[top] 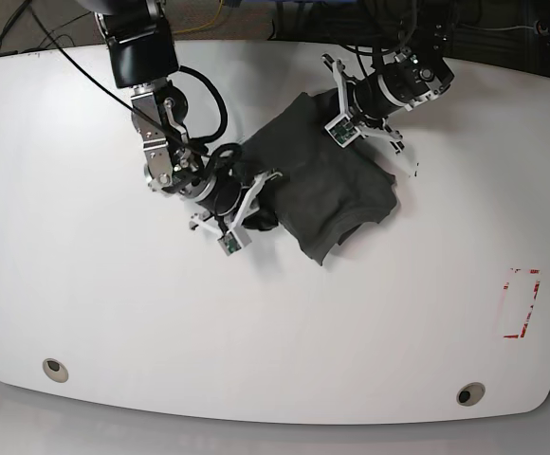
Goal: Layout the t-shirt on the table in an organized manner, then fold the t-shirt properly
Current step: 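Lift and shift the folded bundle with both grippers, then lower it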
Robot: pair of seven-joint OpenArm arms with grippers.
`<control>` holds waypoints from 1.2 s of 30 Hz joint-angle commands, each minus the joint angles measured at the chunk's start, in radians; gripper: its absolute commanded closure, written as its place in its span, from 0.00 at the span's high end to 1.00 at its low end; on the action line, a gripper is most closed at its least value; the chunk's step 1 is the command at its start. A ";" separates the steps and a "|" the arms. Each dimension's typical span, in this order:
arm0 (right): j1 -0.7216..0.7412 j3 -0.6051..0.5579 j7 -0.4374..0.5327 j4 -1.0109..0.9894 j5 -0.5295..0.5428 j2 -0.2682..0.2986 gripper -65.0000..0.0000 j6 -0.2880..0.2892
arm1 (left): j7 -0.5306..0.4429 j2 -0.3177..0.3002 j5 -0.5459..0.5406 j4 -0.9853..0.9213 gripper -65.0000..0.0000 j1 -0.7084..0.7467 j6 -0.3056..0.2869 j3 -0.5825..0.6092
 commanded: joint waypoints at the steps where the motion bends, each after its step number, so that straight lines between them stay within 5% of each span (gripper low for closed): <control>1: -0.015 -0.030 0.089 -0.003 0.015 0.011 0.05 0.001 | -0.017 -0.004 -0.009 0.016 0.03 -0.008 -0.001 -0.001; 23: -0.294 0.002 0.138 0.206 0.015 0.101 0.05 -0.005 | -0.019 -0.081 -0.010 -0.155 0.03 -0.227 -0.001 0.002; 36: -0.274 0.002 0.136 0.236 0.015 0.134 0.05 -0.062 | -0.013 -0.082 -0.009 -0.056 0.03 -0.197 -0.001 -0.001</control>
